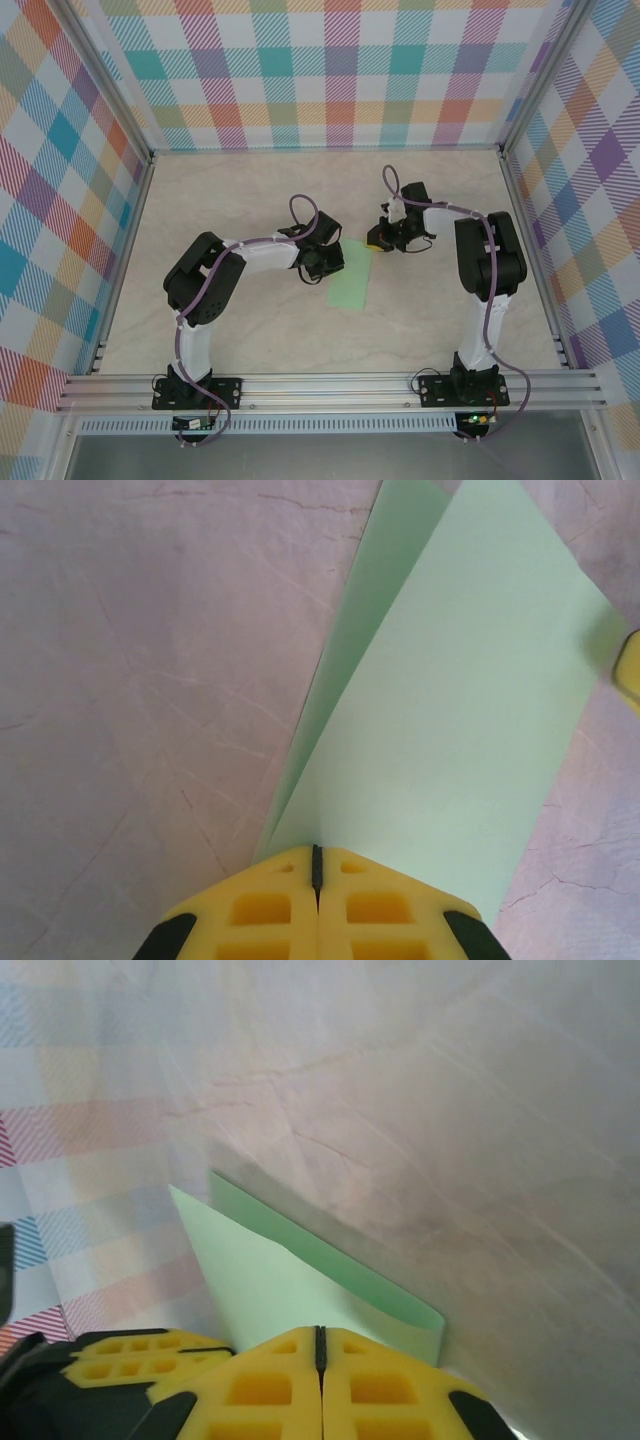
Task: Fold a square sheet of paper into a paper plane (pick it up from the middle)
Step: Fold the square sheet of paper in half at the center of the table.
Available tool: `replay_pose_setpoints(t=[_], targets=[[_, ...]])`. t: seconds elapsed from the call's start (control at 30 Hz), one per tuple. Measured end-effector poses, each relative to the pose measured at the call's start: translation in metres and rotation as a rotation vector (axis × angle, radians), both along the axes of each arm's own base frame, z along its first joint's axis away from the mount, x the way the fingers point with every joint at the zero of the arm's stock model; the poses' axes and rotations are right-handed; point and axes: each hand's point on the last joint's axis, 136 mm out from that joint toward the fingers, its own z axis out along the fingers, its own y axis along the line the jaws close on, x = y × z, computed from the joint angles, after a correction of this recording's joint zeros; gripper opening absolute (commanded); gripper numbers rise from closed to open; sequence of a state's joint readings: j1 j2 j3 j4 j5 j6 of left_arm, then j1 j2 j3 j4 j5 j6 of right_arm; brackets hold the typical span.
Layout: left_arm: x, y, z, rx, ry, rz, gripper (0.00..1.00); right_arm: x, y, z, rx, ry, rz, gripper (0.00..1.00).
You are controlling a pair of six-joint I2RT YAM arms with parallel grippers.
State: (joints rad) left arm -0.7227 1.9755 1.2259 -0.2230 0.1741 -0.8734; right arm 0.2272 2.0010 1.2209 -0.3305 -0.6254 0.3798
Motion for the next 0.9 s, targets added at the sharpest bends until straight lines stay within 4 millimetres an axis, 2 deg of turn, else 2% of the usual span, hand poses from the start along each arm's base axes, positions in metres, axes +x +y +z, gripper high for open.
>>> replay_pose_setpoints(t=[0.1, 0.23, 0.37, 0.6, 0.77, 0.9], targets=[[0.000, 0.000, 0.000, 0.000, 0.000, 0.000, 0.00, 0.005, 0.000, 0.001, 0.006, -0.012, -0.004, 0.05], [0.000, 0.000, 0.000, 0.001, -0.001, 0.000, 0.00, 0.004, -0.002, -0.019, -0.013, 0.028, -0.011, 0.05], [0.000, 0.001, 0.000, 0.004, 0.000, 0.001, 0.00, 0.003, -0.001, -0.019, -0.007, 0.037, -0.007, 0.06], [-0.001, 0.001, 0.000, 0.007, 0.002, 0.000, 0.00, 0.004, -0.001, -0.011, 0.017, 0.063, -0.010, 0.07], [-0.001, 0.001, 0.000, 0.006, 0.002, 0.000, 0.00, 0.018, -0.002, 0.005, 0.039, 0.038, -0.023, 0.07], [-0.001, 0.001, 0.000, 0.006, 0.002, 0.000, 0.00, 0.021, -0.003, 0.006, 0.041, 0.038, -0.031, 0.07]])
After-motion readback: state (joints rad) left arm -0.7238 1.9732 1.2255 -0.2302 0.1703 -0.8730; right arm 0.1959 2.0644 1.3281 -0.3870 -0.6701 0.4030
